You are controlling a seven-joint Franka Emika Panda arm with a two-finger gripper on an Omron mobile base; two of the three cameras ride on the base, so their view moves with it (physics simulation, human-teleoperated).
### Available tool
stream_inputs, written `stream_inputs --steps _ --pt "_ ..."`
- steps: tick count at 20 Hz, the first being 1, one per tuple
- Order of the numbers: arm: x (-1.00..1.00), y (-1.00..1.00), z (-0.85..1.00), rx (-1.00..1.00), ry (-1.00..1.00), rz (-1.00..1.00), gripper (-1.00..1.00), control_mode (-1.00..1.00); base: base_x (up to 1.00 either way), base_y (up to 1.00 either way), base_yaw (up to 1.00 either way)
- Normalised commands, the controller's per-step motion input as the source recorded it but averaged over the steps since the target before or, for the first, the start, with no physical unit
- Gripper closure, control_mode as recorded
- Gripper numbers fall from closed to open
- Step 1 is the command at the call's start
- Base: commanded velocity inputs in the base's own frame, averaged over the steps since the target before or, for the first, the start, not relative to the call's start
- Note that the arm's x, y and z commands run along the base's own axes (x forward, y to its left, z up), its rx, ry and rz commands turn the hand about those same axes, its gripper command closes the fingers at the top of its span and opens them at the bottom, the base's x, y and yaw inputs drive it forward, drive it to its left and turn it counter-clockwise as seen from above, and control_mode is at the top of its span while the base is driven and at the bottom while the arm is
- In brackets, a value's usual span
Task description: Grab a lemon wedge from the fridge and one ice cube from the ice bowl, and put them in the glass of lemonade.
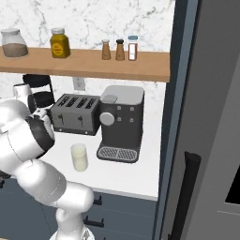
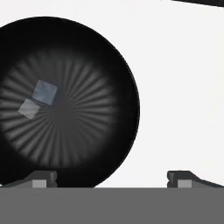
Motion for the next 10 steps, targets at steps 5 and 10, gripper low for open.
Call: stream_inputs --steps 5,10 --pt "0.0 0.49 -0.39 -0.01 0.04 0.0 -1.0 -1.0 0.0 0.0 0.0" --pt "0.0 0.13 -0.43 0.0 0.01 0.0 -1.0 -1.0 0.0 0.0 0.0"
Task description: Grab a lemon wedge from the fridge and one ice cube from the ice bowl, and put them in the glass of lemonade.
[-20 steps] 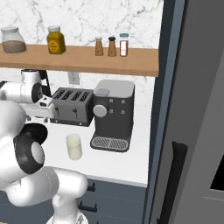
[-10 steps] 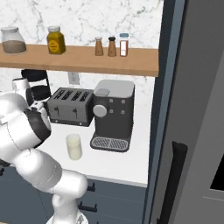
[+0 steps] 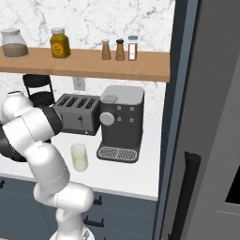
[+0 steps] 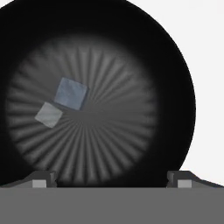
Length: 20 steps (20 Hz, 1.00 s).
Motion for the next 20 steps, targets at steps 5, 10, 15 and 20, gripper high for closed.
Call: stream_inputs --steps 5,10,15,20 --pt "0.0 0.0 -0.32 0.0 0.02 0.0 -1.0 -1.0 0.0 0.0 0.0" --pt "0.13 0.06 -0.26 0.0 0.03 0.0 -1.0 -1.0 0.0 0.0 0.0" --pt "0.21 0.12 -0.21 0.01 0.0 0.0 -1.0 -1.0 0.0 0.0 0.0" --pt "0.14 0.09 -0.01 0.03 0.0 -0.06 -1.0 -1.0 0.0 0.0 0.0"
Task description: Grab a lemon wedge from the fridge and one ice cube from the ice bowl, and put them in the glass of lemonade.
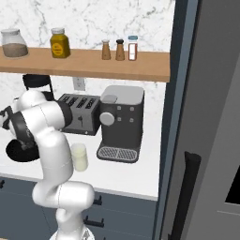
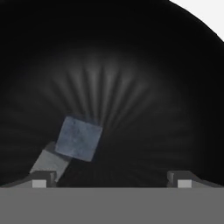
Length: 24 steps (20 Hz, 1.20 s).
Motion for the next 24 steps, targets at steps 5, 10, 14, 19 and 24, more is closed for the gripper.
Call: stream_inputs --steps 5,10,14,19,24 --pt "0.08 0.25 -0.01 0.0 0.0 -0.02 -1.0 -1.0 0.0 0.0 0.0" --pt "0.17 0.09 -0.25 0.0 0.0 -0.03 -1.0 -1.0 0.0 0.0 0.0" --pt "0.05 0.07 -0.38 0.0 0.0 -0.02 -1.0 -1.0 0.0 0.0 0.0" --pt "-0.1 0.06 -0.27 0.0 0.01 -0.01 -1.0 -1.0 0.0 0.0 0.0" --pt "-0.22 -0.02 0.0 0.01 0.0 0.0 -1.0 -1.0 0.0 0.0 0.0"
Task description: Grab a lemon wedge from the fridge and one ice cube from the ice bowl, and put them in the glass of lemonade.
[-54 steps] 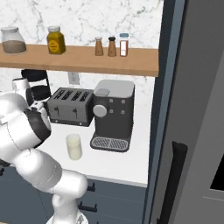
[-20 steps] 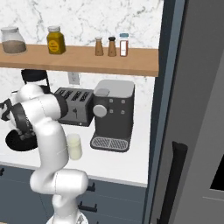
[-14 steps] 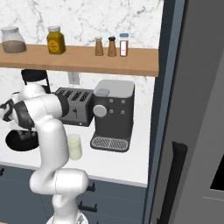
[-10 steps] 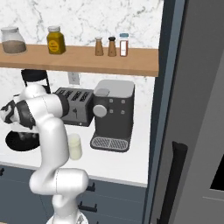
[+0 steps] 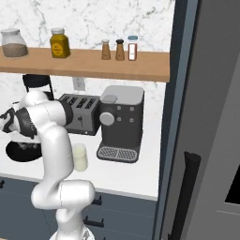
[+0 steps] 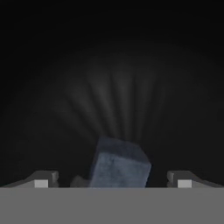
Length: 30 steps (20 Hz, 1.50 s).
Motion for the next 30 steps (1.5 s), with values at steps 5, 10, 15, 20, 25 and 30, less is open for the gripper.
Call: stream_inputs --steps 5,10,15,20,25,30 --pt "-0.47 -0.14 0.0 0.04 0.0 0.0 -1.0 -1.0 0.0 0.0 0.0" --pt "-0.06 -0.11 0.0 0.0 0.0 0.0 -1.0 -1.0 0.0 0.0 0.0" --pt "0.18 -0.28 0.0 0.06 0.0 -0.03 -1.0 -1.0 0.0 0.0 0.0" --pt "-0.25 -0.25 0.0 0.09 0.0 0.0 -1.0 -1.0 0.0 0.0 0.0" --pt "-0.17 -0.01 -0.05 0.01 0.0 0.0 -1.0 -1.0 0.0 0.0 0.0" --pt "0.0 0.0 -0.07 0.0 0.0 0.0 -1.0 -1.0 0.0 0.0 0.0"
